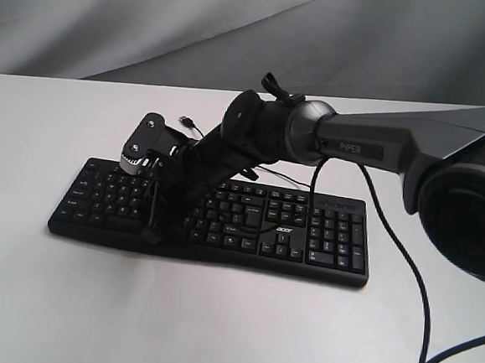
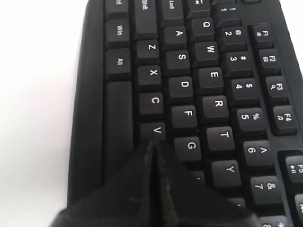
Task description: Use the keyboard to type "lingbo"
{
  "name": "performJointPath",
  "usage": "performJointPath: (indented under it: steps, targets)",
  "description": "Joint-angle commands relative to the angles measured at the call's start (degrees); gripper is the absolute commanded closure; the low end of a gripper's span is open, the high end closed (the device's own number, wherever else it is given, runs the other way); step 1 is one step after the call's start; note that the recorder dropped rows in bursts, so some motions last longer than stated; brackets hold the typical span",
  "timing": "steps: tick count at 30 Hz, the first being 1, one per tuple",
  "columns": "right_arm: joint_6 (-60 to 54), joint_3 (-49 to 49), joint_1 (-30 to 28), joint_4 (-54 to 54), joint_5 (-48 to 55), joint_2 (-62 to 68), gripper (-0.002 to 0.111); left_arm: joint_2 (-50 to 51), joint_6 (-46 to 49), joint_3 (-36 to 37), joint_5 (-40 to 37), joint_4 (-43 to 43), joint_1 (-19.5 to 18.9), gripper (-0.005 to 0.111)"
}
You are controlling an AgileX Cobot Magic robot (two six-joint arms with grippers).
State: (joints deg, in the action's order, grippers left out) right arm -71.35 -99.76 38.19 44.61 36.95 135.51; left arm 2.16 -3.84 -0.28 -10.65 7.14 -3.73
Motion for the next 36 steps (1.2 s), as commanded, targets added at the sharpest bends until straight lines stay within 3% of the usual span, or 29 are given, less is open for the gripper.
performJointPath:
  steps: [1, 8, 15, 36]
  targets:
    - [-0.4, -0.3, -0.1, 2.4, -1.2, 0.9, 0.108, 0.0, -0.1, 0.3, 0.1, 0.0, 0.4, 0.106]
    - [-0.5, -0.3, -0.2, 1.4, -1.4, 0.8, 0.108, 0.0, -0.1, 0.3, 0.1, 0.0, 0.4, 0.106]
    - [4.0, -0.3, -1.0, -6.3, -0.2, -3.2, 0.108, 0.0, -0.1, 0.3, 0.1, 0.0, 0.4, 0.106]
    - [4.0, 2.5, -6.1, -6.7, 3.4, -4.4, 0.108, 0.0, -0.1, 0.3, 0.1, 0.0, 0.4, 0.106]
